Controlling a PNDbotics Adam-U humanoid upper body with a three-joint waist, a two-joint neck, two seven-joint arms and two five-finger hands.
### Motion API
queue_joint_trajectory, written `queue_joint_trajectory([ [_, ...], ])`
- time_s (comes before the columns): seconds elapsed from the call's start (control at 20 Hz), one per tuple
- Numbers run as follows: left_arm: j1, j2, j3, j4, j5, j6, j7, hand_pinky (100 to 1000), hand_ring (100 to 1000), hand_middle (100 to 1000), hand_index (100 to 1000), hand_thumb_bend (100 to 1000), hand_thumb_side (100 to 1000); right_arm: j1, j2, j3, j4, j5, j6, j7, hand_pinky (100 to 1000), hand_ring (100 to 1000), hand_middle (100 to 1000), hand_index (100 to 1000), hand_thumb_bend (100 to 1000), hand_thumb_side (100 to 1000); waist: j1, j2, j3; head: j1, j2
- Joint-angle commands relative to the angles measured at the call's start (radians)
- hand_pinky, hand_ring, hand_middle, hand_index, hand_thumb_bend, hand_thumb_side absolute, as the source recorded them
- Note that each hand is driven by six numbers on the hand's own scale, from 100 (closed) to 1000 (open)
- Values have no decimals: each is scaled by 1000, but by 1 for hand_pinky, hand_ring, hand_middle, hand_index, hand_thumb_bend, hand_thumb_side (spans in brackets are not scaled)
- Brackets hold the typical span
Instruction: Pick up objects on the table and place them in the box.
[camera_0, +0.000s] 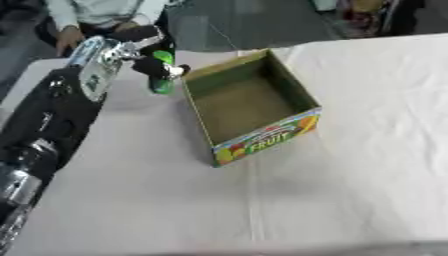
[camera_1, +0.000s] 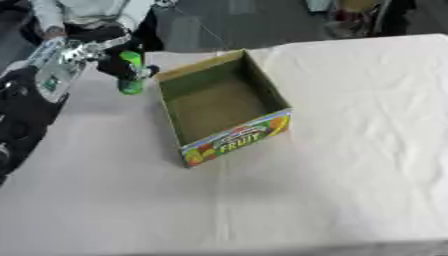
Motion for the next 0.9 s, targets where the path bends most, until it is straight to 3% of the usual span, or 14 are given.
queue_joint_trajectory([
  [0.05,-45,2,-6,-19,-14,-23,20,100,100,153,438,294,550,-31,-3,6,-17,-17,-2,11,364,467,542,653,100,659,1,-15,-9,26,-20],
  [0.35,-72,-33,-13,-12,-53,-95,114,100,100,154,442,283,566,-79,19,32,-17,-52,-11,41,378,470,542,653,100,659,15,-9,-51,84,-35],
  [0.55,-86,-54,-14,4,-71,-141,190,100,100,161,454,284,564,-105,30,46,-17,-75,-15,62,381,471,542,652,100,660,22,-4,-70,100,-45],
  [0.65,-95,-63,-21,5,-105,-169,236,100,100,267,506,299,542,-116,33,53,-17,-81,-20,74,372,472,542,652,100,634,27,-2,-77,102,-46],
  [0.7,-96,-66,-25,6,-131,-180,253,195,362,500,690,450,589,-119,34,55,-17,-83,-21,79,371,471,542,652,100,662,28,-2,-79,103,-47],
  [0.75,-97,-69,-30,11,-163,-192,256,100,100,334,557,348,554,-121,35,56,-17,-85,-20,83,372,472,542,652,100,662,29,-2,-81,103,-48],
  [0.8,-97,-71,-32,18,-193,-202,253,650,745,798,888,703,746,-123,36,57,-17,-87,-20,87,373,472,542,652,100,662,30,-2,-82,103,-48],
  [0.85,-97,-74,-34,25,-222,-214,241,650,745,806,888,639,811,-124,36,57,-17,-89,-20,89,373,472,541,652,100,623,32,-2,-82,103,-49],
  [0.9,-96,-76,-32,30,-242,-225,231,1000,978,984,1000,1000,965,-125,37,56,-17,-91,-20,90,377,473,542,652,100,662,32,-2,-83,102,-50],
])
